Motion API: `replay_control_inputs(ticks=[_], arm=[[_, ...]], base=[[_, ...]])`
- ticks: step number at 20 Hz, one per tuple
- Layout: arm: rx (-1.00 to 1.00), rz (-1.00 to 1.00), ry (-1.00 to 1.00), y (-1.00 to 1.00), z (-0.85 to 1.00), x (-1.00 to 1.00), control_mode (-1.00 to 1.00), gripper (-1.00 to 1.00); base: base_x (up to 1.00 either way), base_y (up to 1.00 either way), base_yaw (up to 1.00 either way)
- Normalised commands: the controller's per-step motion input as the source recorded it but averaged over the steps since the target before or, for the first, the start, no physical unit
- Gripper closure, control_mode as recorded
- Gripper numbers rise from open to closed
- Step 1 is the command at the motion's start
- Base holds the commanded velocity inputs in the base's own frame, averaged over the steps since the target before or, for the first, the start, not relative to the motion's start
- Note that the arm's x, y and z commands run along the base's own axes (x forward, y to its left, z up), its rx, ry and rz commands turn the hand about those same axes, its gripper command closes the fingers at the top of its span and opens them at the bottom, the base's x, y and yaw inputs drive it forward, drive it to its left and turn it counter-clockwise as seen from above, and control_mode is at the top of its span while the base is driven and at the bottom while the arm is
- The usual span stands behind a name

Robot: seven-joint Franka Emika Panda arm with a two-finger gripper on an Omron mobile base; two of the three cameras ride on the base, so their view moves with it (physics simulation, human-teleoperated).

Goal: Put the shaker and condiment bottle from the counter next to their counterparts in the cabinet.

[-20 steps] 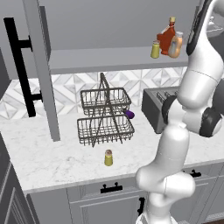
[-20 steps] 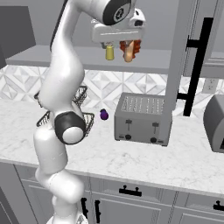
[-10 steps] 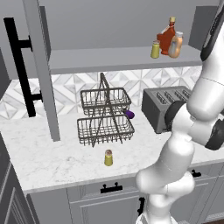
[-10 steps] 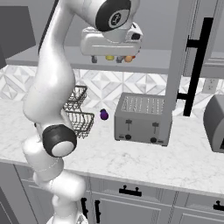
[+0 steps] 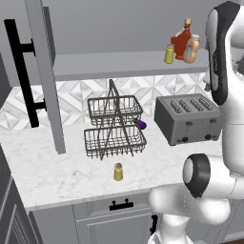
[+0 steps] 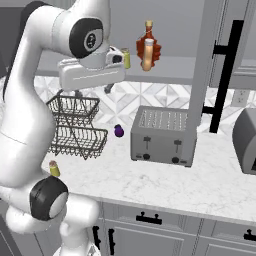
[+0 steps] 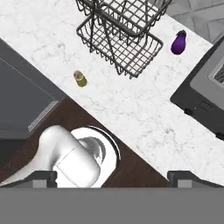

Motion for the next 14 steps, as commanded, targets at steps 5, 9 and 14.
replay_control_inputs(ticks=[5, 9, 14], arm=[[-0.25, 0.0, -0.32, 0.89, -0.94, -0.6, -1.0, -1.0], [-0.03, 0.03, -0.12, 0.44, -0.52, -0.72, -1.0, -1.0], [0.03, 0.11, 0.0, 0.12, -0.33, -0.27, -1.0, -1.0]], base=[[0.0, 0.0, 0.0], [0.0, 0.0, 0.0], [0.0, 0.0, 0.0]])
